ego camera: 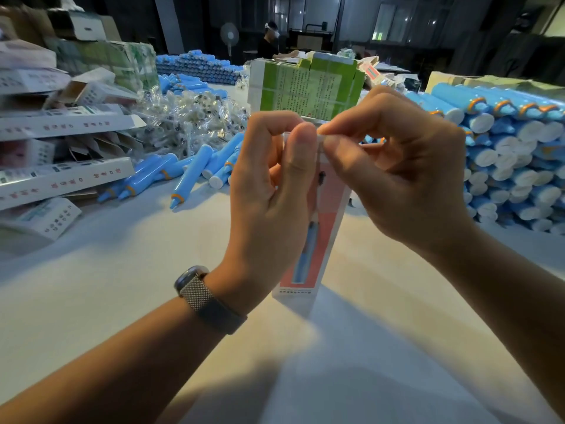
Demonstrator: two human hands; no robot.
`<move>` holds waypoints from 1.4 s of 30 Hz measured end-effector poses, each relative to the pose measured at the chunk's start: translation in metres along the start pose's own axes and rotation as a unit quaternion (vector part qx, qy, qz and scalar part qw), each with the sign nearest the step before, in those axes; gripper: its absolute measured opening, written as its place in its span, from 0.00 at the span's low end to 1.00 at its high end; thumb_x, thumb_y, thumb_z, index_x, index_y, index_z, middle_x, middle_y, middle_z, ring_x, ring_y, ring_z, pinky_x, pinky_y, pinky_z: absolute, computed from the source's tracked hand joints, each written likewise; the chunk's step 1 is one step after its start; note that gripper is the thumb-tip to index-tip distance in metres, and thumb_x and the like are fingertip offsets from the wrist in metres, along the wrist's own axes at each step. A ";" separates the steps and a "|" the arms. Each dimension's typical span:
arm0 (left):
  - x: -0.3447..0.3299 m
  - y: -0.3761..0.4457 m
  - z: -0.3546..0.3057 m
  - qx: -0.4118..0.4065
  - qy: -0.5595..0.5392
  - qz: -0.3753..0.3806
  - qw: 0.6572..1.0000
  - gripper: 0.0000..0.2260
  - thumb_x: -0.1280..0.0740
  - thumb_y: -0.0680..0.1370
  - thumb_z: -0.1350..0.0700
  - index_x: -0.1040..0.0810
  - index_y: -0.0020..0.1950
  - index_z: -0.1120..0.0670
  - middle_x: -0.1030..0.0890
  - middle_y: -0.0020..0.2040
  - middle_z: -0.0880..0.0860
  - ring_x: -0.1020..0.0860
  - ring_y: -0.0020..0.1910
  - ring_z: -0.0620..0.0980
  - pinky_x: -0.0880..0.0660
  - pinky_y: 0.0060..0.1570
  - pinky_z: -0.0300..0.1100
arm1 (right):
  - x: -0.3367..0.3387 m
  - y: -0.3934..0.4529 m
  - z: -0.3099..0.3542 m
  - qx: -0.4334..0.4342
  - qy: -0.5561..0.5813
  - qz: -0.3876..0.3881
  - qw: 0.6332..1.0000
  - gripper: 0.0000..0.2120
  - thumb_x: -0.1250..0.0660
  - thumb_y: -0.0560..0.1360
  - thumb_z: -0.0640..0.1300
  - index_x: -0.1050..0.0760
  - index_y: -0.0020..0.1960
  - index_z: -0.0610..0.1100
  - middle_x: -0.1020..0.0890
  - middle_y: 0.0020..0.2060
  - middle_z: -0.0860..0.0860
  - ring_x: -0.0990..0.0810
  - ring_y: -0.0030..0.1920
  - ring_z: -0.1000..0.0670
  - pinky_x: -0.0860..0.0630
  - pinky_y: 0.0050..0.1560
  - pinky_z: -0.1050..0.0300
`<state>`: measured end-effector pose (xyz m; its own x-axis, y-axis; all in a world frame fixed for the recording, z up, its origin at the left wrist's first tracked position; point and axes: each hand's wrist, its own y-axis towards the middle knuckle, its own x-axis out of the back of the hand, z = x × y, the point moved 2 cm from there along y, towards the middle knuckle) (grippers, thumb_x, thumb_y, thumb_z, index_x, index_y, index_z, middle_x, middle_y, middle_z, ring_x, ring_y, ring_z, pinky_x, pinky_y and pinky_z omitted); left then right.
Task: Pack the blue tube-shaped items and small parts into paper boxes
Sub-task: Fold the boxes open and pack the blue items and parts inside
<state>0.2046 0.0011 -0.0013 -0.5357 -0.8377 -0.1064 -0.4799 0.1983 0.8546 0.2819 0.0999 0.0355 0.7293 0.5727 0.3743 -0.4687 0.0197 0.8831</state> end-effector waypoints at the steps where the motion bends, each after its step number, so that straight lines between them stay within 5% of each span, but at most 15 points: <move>1: -0.001 0.000 0.000 0.002 -0.001 0.000 1.000 0.04 0.43 0.83 0.58 0.32 0.49 0.52 0.33 0.33 0.50 0.33 0.33 0.37 0.34 0.33 0.29 | 0.001 0.001 0.000 0.000 -0.002 0.004 1.000 0.06 0.33 0.75 0.33 0.22 0.48 0.43 0.25 0.38 0.53 0.27 0.38 0.60 0.31 0.37 0.68; 4: -0.002 0.002 -0.003 0.013 -0.013 -0.004 1.000 0.05 0.44 0.83 0.58 0.33 0.47 0.50 0.34 0.33 0.49 0.33 0.32 0.37 0.35 0.32 0.30 | 0.003 0.005 0.002 -0.009 0.003 0.018 1.000 0.07 0.32 0.75 0.33 0.22 0.47 0.43 0.24 0.37 0.56 0.28 0.36 0.61 0.32 0.37 0.68; 8: -0.004 0.005 -0.002 0.025 -0.026 0.001 0.999 0.07 0.44 0.84 0.60 0.33 0.46 0.51 0.32 0.35 0.43 0.32 0.32 0.37 0.35 0.32 0.31 | 0.008 0.009 0.001 -0.043 0.046 0.041 0.997 0.07 0.32 0.74 0.34 0.22 0.45 0.45 0.20 0.34 0.52 0.24 0.34 0.52 0.28 0.31 0.56; 14: -0.001 0.000 -0.002 0.029 -0.051 0.025 0.998 0.06 0.45 0.83 0.59 0.33 0.48 0.50 0.34 0.37 0.55 0.34 0.35 0.40 0.35 0.34 0.35 | 0.012 0.014 -0.004 -0.073 0.099 0.117 0.986 0.09 0.32 0.73 0.32 0.22 0.49 0.45 0.22 0.40 0.41 0.25 0.40 0.50 0.29 0.44 0.60; 17: 0.001 0.000 -0.001 0.025 -0.043 0.023 0.998 0.06 0.45 0.82 0.57 0.32 0.47 0.49 0.31 0.37 0.46 0.33 0.37 0.39 0.35 0.37 0.33 | 0.016 0.015 -0.004 -0.089 0.130 0.141 0.977 0.10 0.32 0.73 0.33 0.22 0.50 0.46 0.23 0.43 0.34 0.24 0.43 0.47 0.29 0.46 0.58; 22: 0.000 -0.003 -0.005 0.003 -0.039 0.034 0.999 0.06 0.46 0.83 0.58 0.33 0.48 0.50 0.33 0.36 0.51 0.36 0.34 0.42 0.36 0.36 0.31 | 0.022 0.018 0.000 -0.097 0.131 0.181 0.970 0.08 0.33 0.73 0.34 0.22 0.50 0.43 0.23 0.44 0.37 0.23 0.45 0.46 0.27 0.46 0.58; 31: 0.005 -0.004 0.002 -0.071 0.034 0.048 0.996 0.08 0.46 0.84 0.51 0.31 0.56 0.54 0.29 0.45 0.42 0.31 0.38 0.40 0.33 0.41 0.33 | 0.035 0.024 0.009 -0.065 0.059 0.240 0.967 0.08 0.33 0.75 0.35 0.23 0.51 0.46 0.23 0.44 0.37 0.21 0.44 0.43 0.25 0.44 0.55; 36: 0.002 -0.004 0.005 -0.065 0.027 0.025 0.997 0.07 0.45 0.84 0.61 0.32 0.53 0.48 0.29 0.45 0.42 0.30 0.40 0.35 0.34 0.43 0.27 | 0.032 0.023 0.013 -0.057 -0.019 0.188 0.980 0.06 0.31 0.73 0.35 0.21 0.45 0.45 0.22 0.39 0.52 0.21 0.39 0.50 0.24 0.32 0.46; 42: -0.002 -0.003 0.010 -0.053 -0.017 0.027 0.998 0.07 0.44 0.83 0.61 0.38 0.57 0.50 0.34 0.40 0.43 0.33 0.34 0.38 0.33 0.37 0.30 | 0.025 0.025 0.017 -0.052 -0.062 0.152 0.985 0.04 0.29 0.73 0.37 0.20 0.44 0.45 0.21 0.36 0.56 0.19 0.36 0.54 0.26 0.34 0.66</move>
<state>0.2001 0.0067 -0.0084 -0.5832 -0.8089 -0.0753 -0.3749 0.1858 0.9083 0.2972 0.1005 0.0715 0.6002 0.4607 0.6539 -0.7186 -0.0484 0.6937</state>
